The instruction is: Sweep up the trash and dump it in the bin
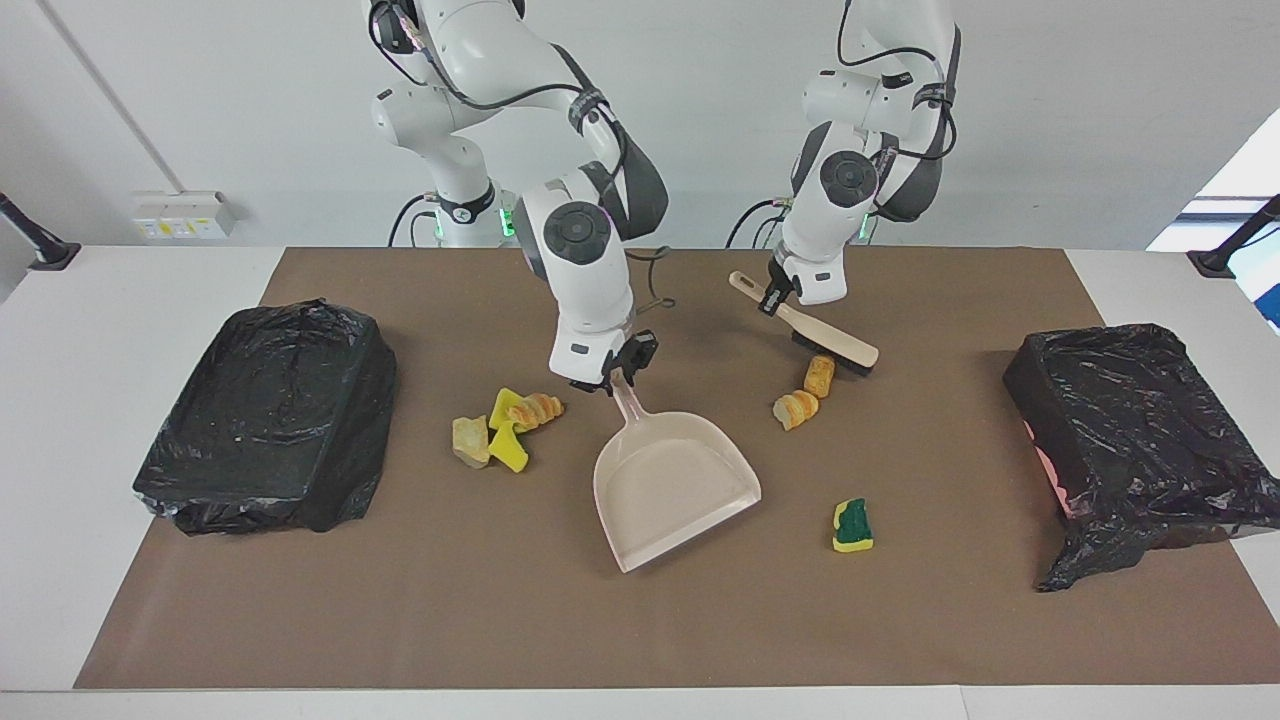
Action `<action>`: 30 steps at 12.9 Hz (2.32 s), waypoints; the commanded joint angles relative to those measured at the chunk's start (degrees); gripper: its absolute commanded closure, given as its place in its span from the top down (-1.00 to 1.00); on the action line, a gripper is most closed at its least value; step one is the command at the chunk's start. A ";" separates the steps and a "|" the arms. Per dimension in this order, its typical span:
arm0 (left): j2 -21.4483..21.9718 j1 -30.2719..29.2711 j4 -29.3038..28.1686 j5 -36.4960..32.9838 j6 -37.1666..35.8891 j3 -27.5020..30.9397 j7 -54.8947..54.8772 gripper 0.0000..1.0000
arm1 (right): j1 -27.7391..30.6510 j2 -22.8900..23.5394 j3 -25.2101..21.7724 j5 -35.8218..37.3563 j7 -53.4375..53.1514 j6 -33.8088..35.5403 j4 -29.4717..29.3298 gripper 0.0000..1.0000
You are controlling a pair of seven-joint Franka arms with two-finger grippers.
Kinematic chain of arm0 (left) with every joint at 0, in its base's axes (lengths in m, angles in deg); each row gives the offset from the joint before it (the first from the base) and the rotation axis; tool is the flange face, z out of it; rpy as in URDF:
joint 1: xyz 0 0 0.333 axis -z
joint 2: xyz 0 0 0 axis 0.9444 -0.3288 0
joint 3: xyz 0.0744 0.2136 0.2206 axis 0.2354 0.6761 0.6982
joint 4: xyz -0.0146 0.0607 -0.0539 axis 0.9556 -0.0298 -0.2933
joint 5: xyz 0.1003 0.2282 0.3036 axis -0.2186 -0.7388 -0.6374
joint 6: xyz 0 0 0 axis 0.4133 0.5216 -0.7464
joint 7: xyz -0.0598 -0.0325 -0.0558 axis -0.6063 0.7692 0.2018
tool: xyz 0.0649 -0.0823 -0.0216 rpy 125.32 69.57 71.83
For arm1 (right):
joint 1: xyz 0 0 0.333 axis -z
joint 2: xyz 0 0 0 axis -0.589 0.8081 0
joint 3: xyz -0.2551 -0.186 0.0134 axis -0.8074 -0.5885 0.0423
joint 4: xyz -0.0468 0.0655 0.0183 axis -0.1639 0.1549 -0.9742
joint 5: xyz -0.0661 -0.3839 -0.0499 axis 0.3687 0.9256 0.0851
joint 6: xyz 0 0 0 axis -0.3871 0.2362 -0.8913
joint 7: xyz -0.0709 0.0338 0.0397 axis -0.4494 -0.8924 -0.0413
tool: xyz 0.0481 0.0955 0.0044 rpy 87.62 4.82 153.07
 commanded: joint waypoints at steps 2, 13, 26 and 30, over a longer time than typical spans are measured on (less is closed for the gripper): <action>-0.88 -3.20 1.14 0.14 -2.42 0.08 -9.66 -1.00 | 2.42 -3.36 0.51 2.29 23.13 1.37 3.47 -1.00; -0.88 -12.61 0.88 -5.76 -4.63 0.26 -55.10 -1.00 | -5.56 -3.71 0.59 8.17 29.71 -6.44 14.10 -1.00; -2.55 5.14 4.29 -4.70 1.97 -0.45 -64.98 -1.00 | -8.74 -2.57 0.77 7.73 19.95 -10.41 15.26 -1.00; -5.79 0.15 12.20 -5.49 -3.31 0.17 -66.11 -1.00 | -8.65 -2.31 0.77 7.47 19.86 -10.67 15.26 -1.00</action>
